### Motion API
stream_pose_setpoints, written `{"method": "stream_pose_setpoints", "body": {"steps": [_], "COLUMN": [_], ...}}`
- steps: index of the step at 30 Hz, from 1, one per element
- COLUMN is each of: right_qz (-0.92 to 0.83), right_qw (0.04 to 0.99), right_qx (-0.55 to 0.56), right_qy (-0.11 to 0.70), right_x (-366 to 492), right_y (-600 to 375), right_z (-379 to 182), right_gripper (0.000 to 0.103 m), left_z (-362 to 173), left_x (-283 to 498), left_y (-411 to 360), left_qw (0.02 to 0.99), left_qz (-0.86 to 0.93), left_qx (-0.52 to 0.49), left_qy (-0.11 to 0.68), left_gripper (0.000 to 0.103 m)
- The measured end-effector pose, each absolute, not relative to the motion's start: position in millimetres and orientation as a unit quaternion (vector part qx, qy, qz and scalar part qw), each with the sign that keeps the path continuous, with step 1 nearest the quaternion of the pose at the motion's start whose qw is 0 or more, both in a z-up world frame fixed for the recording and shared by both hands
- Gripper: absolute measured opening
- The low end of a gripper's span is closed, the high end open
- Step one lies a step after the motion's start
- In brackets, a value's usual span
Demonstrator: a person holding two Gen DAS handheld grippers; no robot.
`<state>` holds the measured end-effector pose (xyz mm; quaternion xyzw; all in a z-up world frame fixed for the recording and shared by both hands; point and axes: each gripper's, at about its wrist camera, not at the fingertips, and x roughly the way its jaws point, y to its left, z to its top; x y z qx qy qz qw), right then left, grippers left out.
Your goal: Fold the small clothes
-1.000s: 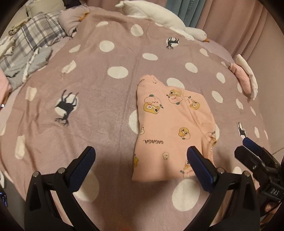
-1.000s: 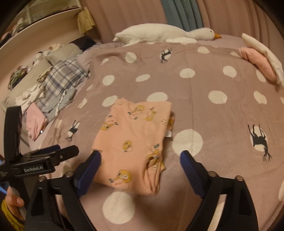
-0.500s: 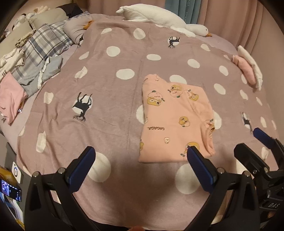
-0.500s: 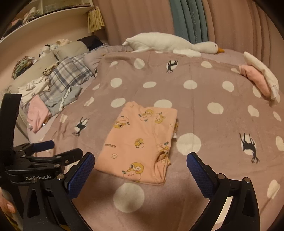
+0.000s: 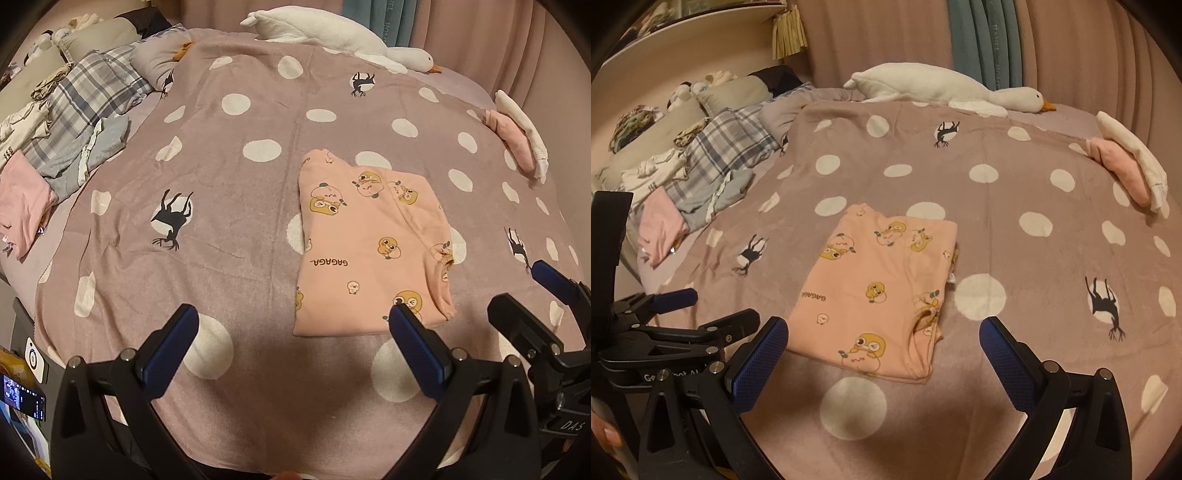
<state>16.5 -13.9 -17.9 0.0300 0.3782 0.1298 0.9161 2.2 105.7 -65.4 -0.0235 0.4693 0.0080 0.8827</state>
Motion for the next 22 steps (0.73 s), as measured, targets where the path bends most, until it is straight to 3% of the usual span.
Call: {"method": "stream_pose_setpoints", "body": {"steps": [22], "right_qz": [0.123], "right_qw": [0.917], "right_qx": [0.034], "right_qy": [0.379], "right_x": [17.3], "right_y": [-18.0], "right_z": [-17.0], "right_gripper": [0.102], "left_z": [-61.8], "left_x": [2.1], "left_y": [100.8], "left_qw": [0.885], "left_qz": [0.009], "left_qx": [-0.026], "left_qy": [0.465], "left_gripper": [0.103]}}
